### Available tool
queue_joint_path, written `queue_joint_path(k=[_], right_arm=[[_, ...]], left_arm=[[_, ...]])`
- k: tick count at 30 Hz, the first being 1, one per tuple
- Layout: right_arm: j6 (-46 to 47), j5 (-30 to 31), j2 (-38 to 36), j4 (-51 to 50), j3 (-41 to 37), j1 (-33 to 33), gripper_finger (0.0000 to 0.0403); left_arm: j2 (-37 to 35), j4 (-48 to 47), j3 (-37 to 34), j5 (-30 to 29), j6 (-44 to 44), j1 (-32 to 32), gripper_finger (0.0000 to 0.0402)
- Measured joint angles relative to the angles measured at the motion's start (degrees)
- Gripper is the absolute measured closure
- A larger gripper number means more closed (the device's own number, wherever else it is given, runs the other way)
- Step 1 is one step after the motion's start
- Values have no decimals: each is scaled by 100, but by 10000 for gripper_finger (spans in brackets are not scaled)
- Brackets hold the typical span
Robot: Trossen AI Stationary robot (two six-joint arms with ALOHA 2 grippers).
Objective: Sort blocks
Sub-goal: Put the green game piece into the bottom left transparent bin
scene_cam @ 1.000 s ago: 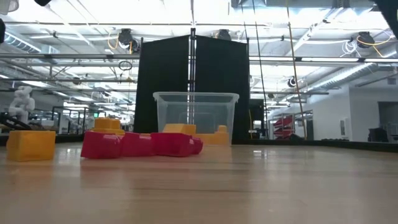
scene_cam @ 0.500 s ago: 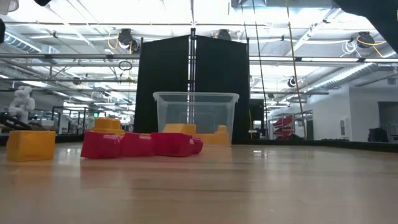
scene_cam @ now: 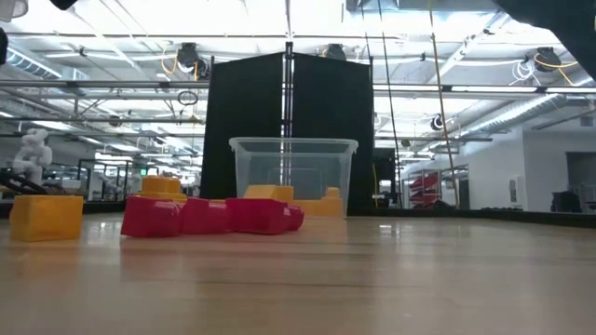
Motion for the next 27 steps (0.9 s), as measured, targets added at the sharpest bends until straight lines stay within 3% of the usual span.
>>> queue_joint_path(k=[21,27], right_arm=[[160,58,255,-307,-9,4,246],[321,326,255,-332,-9,4,129]], left_arm=[[0,-169,0,1,0,-2,398],[0,-168,0,0,2,-2,398]])
